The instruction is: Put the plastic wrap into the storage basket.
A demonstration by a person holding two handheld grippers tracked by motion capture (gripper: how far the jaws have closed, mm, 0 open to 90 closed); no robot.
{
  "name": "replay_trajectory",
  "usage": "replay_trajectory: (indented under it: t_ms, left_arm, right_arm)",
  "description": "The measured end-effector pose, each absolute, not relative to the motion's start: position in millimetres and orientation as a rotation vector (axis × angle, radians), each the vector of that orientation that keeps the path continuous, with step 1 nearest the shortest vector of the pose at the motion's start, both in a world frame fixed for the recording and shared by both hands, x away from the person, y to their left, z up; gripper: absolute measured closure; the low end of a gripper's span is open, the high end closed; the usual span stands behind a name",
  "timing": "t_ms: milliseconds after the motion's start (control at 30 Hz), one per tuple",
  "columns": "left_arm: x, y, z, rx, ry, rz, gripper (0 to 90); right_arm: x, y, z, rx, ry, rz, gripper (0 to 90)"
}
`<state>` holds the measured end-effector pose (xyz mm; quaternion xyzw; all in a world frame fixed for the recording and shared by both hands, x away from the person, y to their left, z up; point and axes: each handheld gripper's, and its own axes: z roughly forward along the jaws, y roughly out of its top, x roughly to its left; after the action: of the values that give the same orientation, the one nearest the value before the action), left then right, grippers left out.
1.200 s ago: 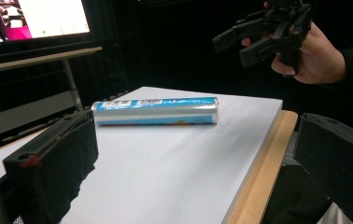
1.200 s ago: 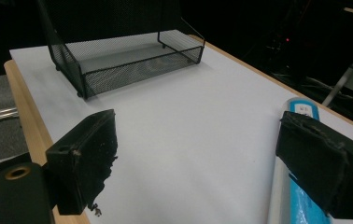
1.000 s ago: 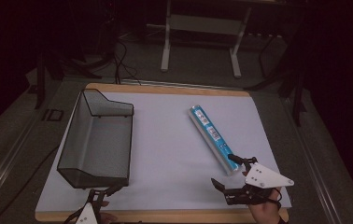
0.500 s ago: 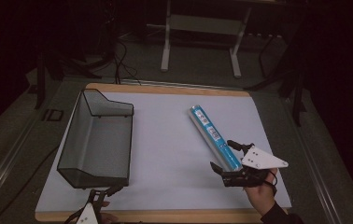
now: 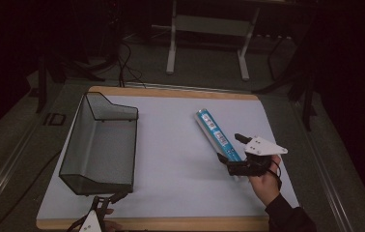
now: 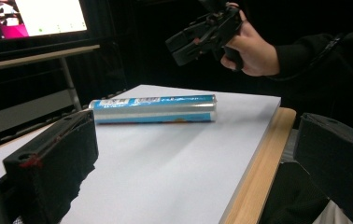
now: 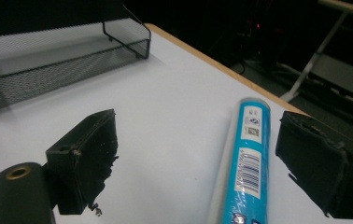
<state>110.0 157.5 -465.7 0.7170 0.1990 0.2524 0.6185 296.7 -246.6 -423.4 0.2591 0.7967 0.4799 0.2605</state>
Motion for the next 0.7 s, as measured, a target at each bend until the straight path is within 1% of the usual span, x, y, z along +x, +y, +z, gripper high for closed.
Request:
replay_trajectory:
  t_ms: [700]
  left_arm:
    - [111, 157, -466, 1.656, 0.455, 0.574, 0.8]
  right_arm:
    - [353, -243, -442, 0.813, 2.211, 1.152, 12.6]
